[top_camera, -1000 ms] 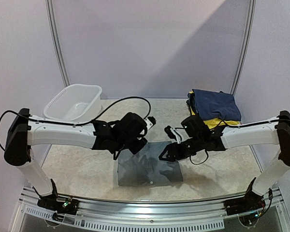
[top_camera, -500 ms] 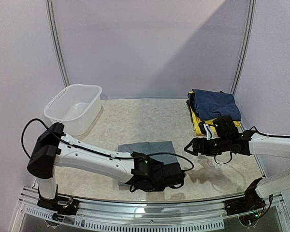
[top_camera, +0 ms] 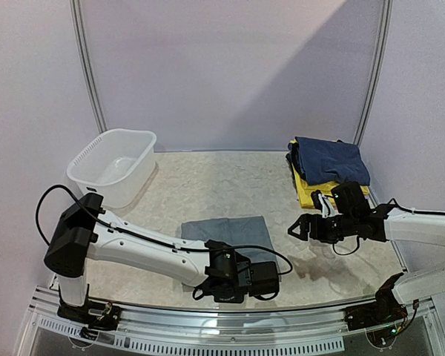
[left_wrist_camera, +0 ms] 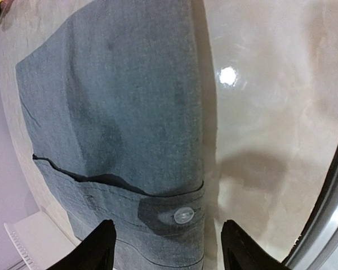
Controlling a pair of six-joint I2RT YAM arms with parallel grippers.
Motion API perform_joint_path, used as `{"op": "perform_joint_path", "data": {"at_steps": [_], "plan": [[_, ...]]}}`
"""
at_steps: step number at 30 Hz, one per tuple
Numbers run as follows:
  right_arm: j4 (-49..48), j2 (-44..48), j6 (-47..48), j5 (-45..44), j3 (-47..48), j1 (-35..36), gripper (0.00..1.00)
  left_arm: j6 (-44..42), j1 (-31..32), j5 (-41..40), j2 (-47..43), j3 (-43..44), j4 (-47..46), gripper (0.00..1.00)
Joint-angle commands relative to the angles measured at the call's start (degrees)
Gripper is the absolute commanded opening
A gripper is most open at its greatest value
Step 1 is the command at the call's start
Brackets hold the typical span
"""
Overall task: Fold and stack the mixed laundry pile
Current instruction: Pick up the square-folded shirt from the center of the board.
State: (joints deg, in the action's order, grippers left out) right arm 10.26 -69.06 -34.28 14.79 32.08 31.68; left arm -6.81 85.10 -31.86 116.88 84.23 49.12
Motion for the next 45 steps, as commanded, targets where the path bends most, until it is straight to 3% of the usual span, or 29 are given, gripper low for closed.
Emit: {"op": "perform_joint_path", "data": {"at_steps": [1, 13, 21, 25, 32, 39, 45], "plan": [[-0.93, -0.20, -0.69, 0.14, -1.39, -0.46, 0.99, 0.26, 0.56, -0.33, 1.06, -0.99, -2.43, 0.65], [-1.31, -0.41, -1.37, 0.40, -1.92, -0.40, 0.99, 0.56, -1.48, -1.34, 5.25, -1.91, -3.79, 0.60], [-4.15, -3.26, -1.98, 3.29, -1.49, -0.49, 0.99, -1.74, -2.82, -1.23, 5.05, -5.54, -10.37, 0.30], [-8.10, -5.52, -2.69, 8.19, -1.61, -0.54, 0.99, -1.87, -4.07, -1.57, 3.04, -8.02, -14.40, 0.00], [-19.68, -14.63, -6.25, 18.65, -1.69, -0.49, 0.99, -1.41, -4.88, 0.15, -7.06, -17.51, -23.18, 0.00], [-33.59, -25.97, -12.63, 26.11, -0.94, -0.33, 0.99, -0.53, -5.69, 0.38, -8.92, -20.35, -25.59, 0.00], [-37.97, -32.86, -15.70, 27.78, 0.96, 0.76, 0.99, -0.40, -5.74, 0.28, -11.19, -21.98, -27.44, 0.00]]}}
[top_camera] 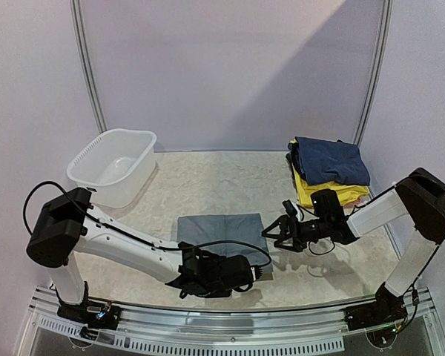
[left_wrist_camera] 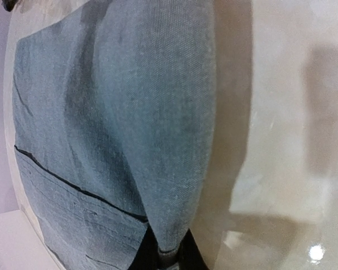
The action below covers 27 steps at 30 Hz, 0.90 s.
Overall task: Fold and stack the mixed laundry pile
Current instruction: Pick up the square-folded shirt from the center of the board, then pass from the left arm to the right
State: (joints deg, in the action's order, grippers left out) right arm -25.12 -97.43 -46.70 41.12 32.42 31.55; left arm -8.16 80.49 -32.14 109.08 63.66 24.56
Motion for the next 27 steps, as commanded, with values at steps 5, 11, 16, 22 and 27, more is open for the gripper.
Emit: {"op": "perform_joint_path", "data": {"at_steps": [5, 11, 16, 22, 27], "plan": [[-4.90, -8.16, -5.09, 2.11, 1.65, 1.25, 0.99, 1.21, -1.24, 0.67, -7.45, -3.96, -4.99, 0.00], [-6.12, -10.91, -6.80, 3.33, 3.29, 1.84, 0.99, 1.64, -1.30, 0.26, -8.85, -5.37, -6.15, 0.00], [-6.79, -12.36, -7.65, 3.87, 4.61, 2.77, 0.99, 1.76, -1.30, 0.06, -9.41, -6.29, -7.19, 0.00], [-10.43, -14.17, -10.05, 4.02, 5.33, 3.02, 0.99, 1.68, -1.15, 0.47, -10.32, -7.01, -8.07, 0.00], [-14.85, -16.71, -12.50, 4.98, 6.26, 3.10, 0.83, 1.75, -1.19, 0.83, -10.11, -7.47, -8.79, 0.00]]}}
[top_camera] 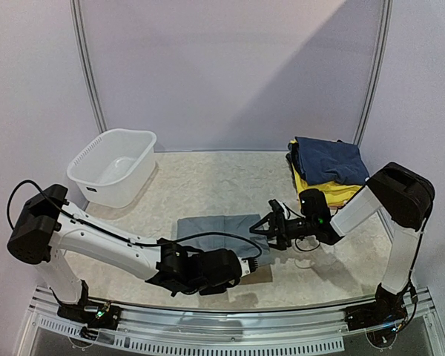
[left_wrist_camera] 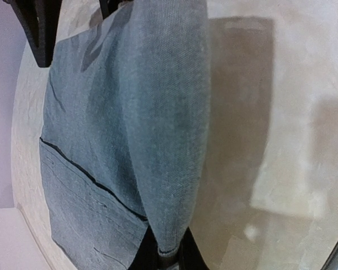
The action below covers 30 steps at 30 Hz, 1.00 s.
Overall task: Fold and stack the mixed laundry pile
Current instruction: Pass from the left arm to the right
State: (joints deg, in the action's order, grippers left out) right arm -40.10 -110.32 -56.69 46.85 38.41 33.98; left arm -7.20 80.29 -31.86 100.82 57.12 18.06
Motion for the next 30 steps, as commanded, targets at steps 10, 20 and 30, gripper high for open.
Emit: {"op": "perform_joint_path", "data": {"at_steps": [10, 20, 30], "plan": [[-1.44, -7.49, -4.31, -0.36, 3.42, 0.66, 0.60, 0.88, -0.88, 1.18, -1.22, -1.84, -3.56, 0.00], [-0.33, -9.77, -4.33, 0.60, 6.80, 0.65, 0.08, 1.29, -0.92, 2.97, 1.06, -1.20, -2.84, 0.46], [22.45, -5.77, 7.70, -4.70, 13.77, 0.64, 0.00, 3.54, -1.35, 6.30, -5.83, -4.99, -5.07, 1.00]]}}
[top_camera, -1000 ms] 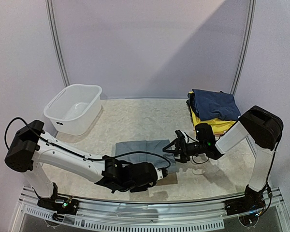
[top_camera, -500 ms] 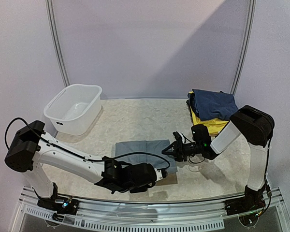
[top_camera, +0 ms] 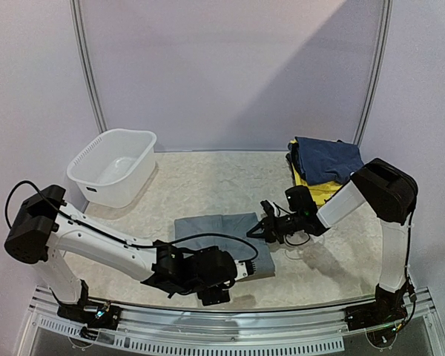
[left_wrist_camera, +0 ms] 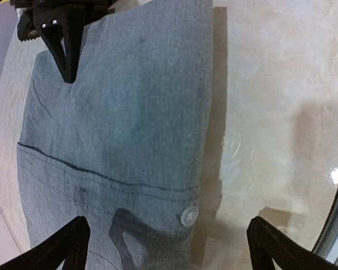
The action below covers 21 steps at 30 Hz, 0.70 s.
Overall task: Fold and stack the mixed laundry pile
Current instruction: Pass from the left arm to the right, then place the square-folded shirt at the corner of the board.
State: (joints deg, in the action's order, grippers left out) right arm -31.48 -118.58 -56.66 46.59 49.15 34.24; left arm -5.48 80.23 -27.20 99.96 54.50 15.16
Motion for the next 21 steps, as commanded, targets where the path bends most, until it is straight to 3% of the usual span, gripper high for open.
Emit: {"op": "perform_joint_path", "data": {"at_steps": [1, 13, 21], "plan": [[16.56, 3.01, 8.87, -5.45, 4.23, 0.33, 0.00, 2.27, -1.59, 1.40, -6.06, -3.24, -2.54, 1.00], [45.56, 7.89, 26.05, -22.48, 19.27, -0.15, 0.00, 8.35, -6.40, -1.54, -17.39, -10.51, -7.49, 1.00], [54.85, 8.37, 34.29, -33.81, 28.13, -0.35, 0.00, 11.90, -8.48, -3.77, -20.93, -12.69, -8.26, 0.99]]}}
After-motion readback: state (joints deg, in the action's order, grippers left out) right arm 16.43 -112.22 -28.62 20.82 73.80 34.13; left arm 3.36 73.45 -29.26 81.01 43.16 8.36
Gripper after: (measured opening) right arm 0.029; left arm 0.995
